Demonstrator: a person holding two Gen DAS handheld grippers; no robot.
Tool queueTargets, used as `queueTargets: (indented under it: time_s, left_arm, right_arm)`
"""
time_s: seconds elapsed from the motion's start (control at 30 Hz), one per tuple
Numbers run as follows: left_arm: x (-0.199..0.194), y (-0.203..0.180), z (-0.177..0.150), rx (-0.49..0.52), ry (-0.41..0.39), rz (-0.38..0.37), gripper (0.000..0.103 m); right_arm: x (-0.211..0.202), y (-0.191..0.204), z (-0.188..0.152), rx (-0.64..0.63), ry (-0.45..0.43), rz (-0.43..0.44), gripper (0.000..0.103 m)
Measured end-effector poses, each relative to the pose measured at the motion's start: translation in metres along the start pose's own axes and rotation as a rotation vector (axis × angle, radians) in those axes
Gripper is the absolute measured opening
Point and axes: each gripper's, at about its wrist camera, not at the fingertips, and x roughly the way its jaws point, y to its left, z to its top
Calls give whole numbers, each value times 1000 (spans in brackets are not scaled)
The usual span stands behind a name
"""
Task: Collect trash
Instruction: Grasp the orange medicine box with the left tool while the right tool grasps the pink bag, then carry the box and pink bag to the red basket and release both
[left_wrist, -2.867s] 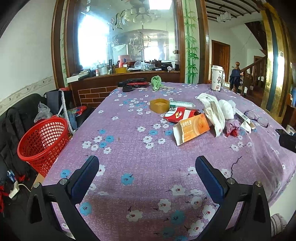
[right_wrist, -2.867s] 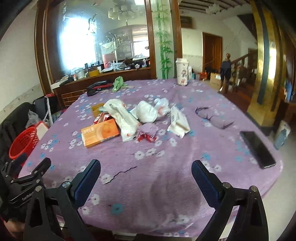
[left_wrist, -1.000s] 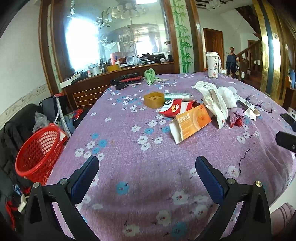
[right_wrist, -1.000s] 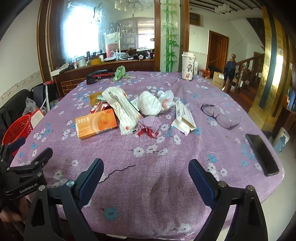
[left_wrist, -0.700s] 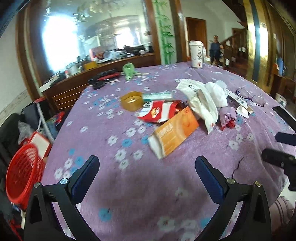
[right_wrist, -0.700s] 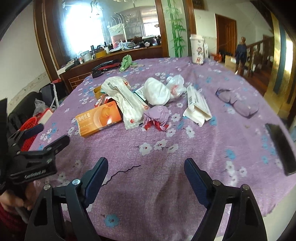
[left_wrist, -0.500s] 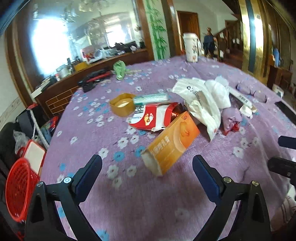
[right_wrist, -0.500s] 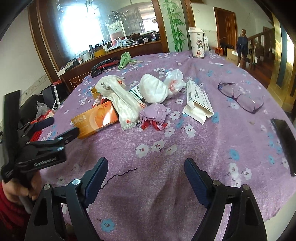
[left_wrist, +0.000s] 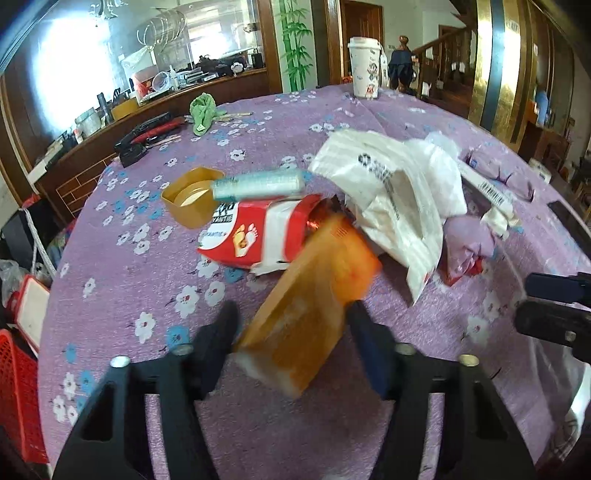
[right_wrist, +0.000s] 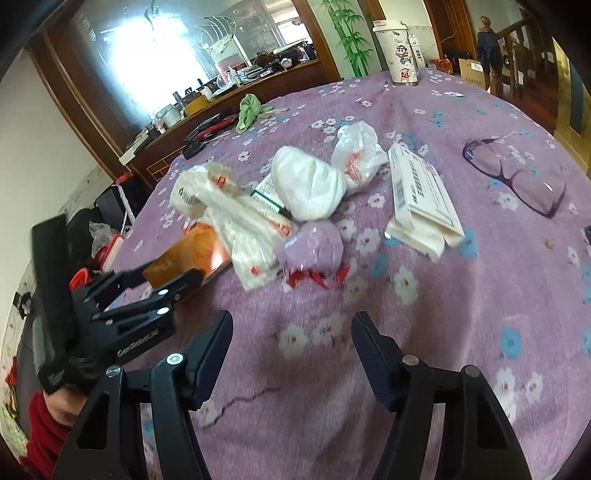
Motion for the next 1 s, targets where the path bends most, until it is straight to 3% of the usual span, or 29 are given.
queueTargets:
  time_s: [0.13,0.37,0.43,0.47,0.5,0.53,0.57,0.77,0.87,1.0]
  left_arm:
    - [-6,3,0,-30,-18,-29,33]
    - [-12,3,-5,-50,16,-93,23]
    - [-11,4,-6,-58,17,-92,24]
    - [-12,6,-6,-63,16,-95,26]
    - [-13,8,-5,-68,13,-96,35]
    - [-14,9,-5,-73,5,-95,48]
    - [-15,10,-3,-79,-3,-87,51]
    - [-8,8,4,-96,7,-89,51]
    - [0,3,4,-102,34,-93,27]
    - [2,-3,4,-96,37,-72,23]
  right_arm:
    - [8,0,11,11,-8,-21,71]
    - [27,-4,28,49,-14,-65,71]
    - [33,-6,32,62,-17,-78,69]
    - [37,-7,34,61,-14,-87,59]
    - [41,-8,35,56,-2,-102,48]
    - [44,-10,35,62,12,-107,48]
    - [44,-12,35,74,7,-92,47]
    - [33,-15,27,62,-19,-78,44]
    - [23,-14,21,51,-30,-68,44]
    - [6,-11,14,32,-62,-60,44]
